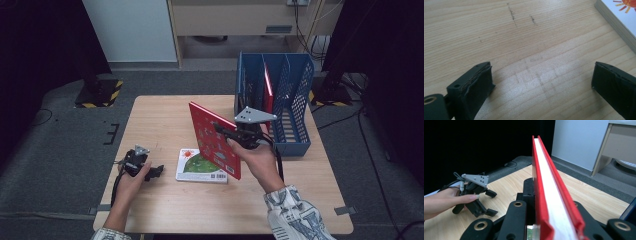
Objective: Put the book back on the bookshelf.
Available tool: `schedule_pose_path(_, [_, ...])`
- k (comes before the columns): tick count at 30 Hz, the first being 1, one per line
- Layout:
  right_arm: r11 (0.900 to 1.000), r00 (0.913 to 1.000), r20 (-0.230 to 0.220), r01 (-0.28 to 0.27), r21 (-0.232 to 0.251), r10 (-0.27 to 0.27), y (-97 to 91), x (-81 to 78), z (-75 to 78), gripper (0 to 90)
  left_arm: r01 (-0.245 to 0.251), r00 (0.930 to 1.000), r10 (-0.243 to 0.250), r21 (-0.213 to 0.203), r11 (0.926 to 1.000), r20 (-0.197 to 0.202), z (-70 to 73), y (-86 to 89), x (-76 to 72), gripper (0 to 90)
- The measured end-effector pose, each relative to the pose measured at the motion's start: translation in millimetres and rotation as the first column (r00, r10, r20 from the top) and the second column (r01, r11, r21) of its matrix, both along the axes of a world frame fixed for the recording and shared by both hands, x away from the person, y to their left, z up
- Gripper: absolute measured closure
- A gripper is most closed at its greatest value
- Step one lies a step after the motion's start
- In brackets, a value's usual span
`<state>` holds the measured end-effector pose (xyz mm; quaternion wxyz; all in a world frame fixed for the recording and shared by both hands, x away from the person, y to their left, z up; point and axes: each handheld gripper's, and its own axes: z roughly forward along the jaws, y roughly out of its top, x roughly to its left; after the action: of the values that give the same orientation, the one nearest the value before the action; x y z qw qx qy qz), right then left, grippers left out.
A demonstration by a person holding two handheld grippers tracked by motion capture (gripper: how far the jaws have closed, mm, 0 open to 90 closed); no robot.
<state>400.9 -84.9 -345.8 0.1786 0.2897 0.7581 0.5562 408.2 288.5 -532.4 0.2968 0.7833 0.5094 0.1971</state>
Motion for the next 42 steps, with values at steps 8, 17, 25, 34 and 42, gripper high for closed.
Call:
schedule_pose_path(8, [0.9998,0.9999,-0.009,0.009,0.015,-0.009,-9.5,-4.7,-0.8,79.4,0.006,0.9994,-0.005,-0.018,0.9998,0.036,-4.3,0.0,-2.4,0.0])
schedule_pose_path(17, [0.9999,0.9999,-0.008,0.014,0.01,-0.014,-19.6,-14.1,0.6,79.3,0.006,0.9993,-0.006,-0.017,0.9998,0.036,-4.4,0.0,-2.5,0.0])
schedule_pose_path(25, [0.9996,0.9995,-0.019,0.025,0.016,-0.025,-36.2,-24.3,-4.3,79.3,0.006,0.9993,-0.005,-0.017,0.9998,0.036,-4.4,-0.1,-2.6,0.0])
schedule_pose_path(34, [0.9978,0.9983,-0.024,0.054,0.04,-0.053,-59.8,-33.9,-4.5,79.3,0.007,0.9993,-0.006,-0.017,0.9998,0.036,-4.4,-0.1,-2.6,0.0])
schedule_pose_path(42, [0.997,0.9975,-0.032,0.064,0.044,-0.063,-74.2,-42.9,-7.7,79.3,0.007,0.9993,-0.006,-0.017,0.9998,0.036,-4.4,-0.1,-2.5,0.0])
